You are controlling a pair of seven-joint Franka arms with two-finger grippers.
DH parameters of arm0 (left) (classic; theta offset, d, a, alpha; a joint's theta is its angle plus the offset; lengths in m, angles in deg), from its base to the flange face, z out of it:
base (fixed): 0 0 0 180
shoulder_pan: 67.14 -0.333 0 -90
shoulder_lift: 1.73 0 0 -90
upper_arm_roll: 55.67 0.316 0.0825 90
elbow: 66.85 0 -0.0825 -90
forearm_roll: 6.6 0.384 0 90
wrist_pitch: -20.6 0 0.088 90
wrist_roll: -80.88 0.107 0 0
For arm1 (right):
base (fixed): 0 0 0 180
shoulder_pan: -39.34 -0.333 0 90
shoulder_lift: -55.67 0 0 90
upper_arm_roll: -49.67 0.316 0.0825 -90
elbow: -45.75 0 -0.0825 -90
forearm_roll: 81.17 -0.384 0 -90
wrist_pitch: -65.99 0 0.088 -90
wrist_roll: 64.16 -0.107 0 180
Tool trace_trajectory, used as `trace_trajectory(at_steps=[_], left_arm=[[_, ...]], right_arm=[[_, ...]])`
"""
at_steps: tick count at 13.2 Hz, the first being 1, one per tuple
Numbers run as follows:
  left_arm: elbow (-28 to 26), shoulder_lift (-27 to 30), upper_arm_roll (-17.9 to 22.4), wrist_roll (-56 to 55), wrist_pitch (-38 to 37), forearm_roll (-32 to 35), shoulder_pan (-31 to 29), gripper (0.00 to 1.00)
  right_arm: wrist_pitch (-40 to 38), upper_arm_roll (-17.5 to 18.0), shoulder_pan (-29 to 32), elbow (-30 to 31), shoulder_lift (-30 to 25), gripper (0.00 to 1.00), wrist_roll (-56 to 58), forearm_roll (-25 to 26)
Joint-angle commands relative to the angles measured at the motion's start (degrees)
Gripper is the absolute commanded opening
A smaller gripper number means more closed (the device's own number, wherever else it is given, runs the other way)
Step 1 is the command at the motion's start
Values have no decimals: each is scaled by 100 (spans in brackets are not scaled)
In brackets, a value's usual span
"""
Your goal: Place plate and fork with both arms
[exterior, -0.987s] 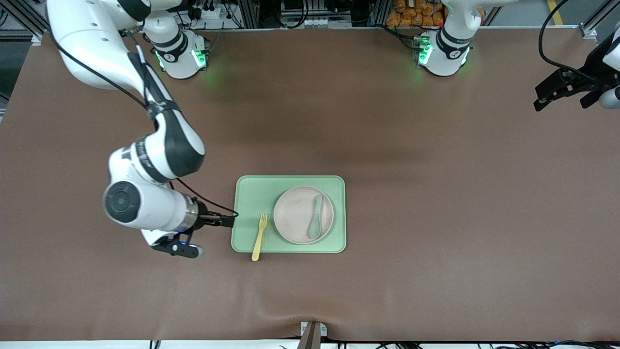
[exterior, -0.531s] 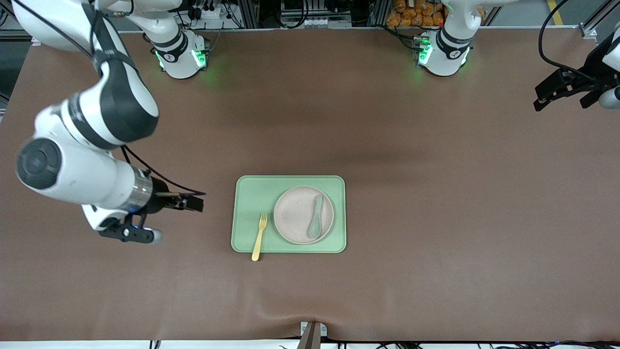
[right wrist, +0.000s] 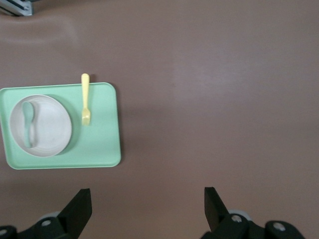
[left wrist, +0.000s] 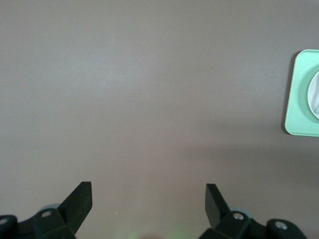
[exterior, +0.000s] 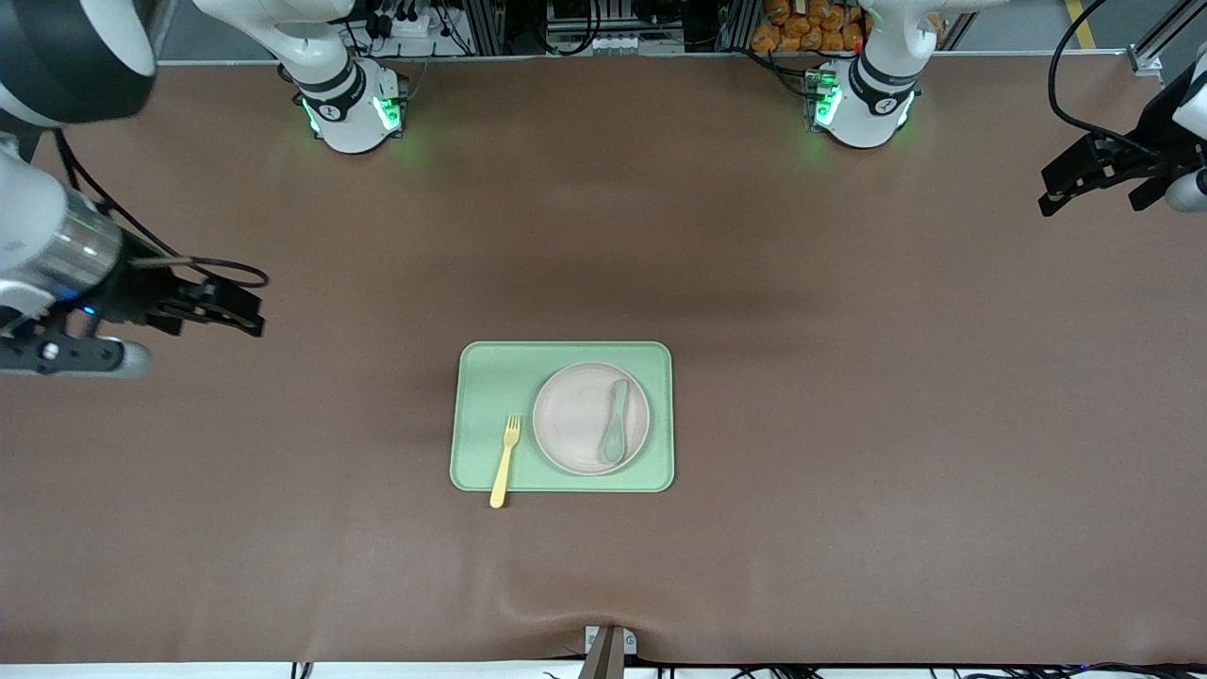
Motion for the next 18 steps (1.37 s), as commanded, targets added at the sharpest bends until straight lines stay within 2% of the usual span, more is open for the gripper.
trace_trajectory(at_steps=[1, 3, 6, 8, 12, 15, 18], left_arm=[[-40, 94, -26, 106, -46, 62, -32, 100], [-40, 94, -26, 106, -46, 62, -33, 100], [-40, 103, -26, 106, -46, 62, -32, 100], [-40, 103, -26, 114, -46, 62, -32, 100], [-31, 94, -26, 114, -46, 71, -41, 100], [-31, 94, -26, 106, -46, 71, -41, 100], [21, 77, -26, 106, -46, 71, -41, 100]], right_arm=[[201, -154, 10, 1100, -814, 100, 148, -81], [272, -390, -42, 1611, -1202, 100, 174, -222], [473, -479, -78, 2122, -1562, 100, 427, -231], [544, -698, -113, 2386, -1774, 100, 700, -231], [632, -857, -157, 2308, -1740, 100, 727, -231], [571, -857, -253, 1738, -1529, 100, 895, -91], [571, -962, -192, 1675, -1502, 100, 912, -81]])
